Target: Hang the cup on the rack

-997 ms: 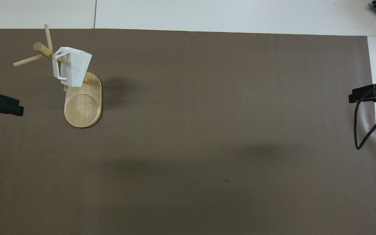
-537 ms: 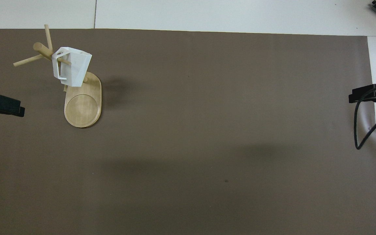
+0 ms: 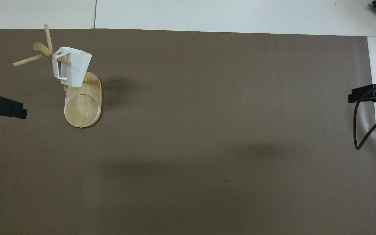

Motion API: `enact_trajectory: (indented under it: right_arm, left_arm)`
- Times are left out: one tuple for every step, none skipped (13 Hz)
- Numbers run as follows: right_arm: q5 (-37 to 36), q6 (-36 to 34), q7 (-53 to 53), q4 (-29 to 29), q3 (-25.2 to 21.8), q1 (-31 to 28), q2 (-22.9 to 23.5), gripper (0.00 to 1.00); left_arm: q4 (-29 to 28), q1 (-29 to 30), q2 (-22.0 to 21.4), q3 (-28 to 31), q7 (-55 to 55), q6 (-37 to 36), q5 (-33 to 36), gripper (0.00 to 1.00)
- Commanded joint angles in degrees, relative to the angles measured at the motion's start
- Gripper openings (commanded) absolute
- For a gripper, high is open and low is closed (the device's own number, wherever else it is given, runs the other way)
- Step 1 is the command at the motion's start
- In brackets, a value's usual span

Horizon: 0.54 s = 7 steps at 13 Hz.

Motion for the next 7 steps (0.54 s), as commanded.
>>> enact_trajectory:
  right_arm:
    - [-0.4,0.2,-1.1,-0.2,0.1,-0.2,-0.5,1.0]
    - [-0.4,0.2,-1.1,-0.3,0.1,-0.2,-0.5,1.0]
    - [-0.4,0.2,-1.1,-0.2,0.1,-0.2,-0.5,1.0]
    - [-0.4,0.1,-1.2,-0.3,0.1,-0.2,-0.5,1.0]
    - [-0.4,0.0,-1.2,-0.3,0.1,-0.2,-0.5,1.0]
    - [-0.4,-0.1,-1.2,-0.3,0.1,-0.2,-0.5,1.0]
    - [-0.4,-0.1,-1.2,-0.3,0.1,-0.2,-0.5,1.0]
  left_arm:
    - [1.2,-0.2,0.2,0.7,3.0,-1.2,1.2,1.0]
    - [1.2,0.0,0.2,0.7,3.0,-1.2,1.2,1.0]
    - [1.2,0.0,0.2,0.7,2.9,-1.2,1.2,1.0]
    - [1.3,0.0,0.2,0.7,2.9,-1.4,1.2,1.0]
    - [1.2,0.0,0.2,0.7,2.9,-1.4,1.2,1.0]
    - [1.2,0.0,0.2,0.7,2.9,-1.3,1.2,1.0]
    - [0.8,0.0,0.0,0.6,2.9,-1.2,1.2,1.0]
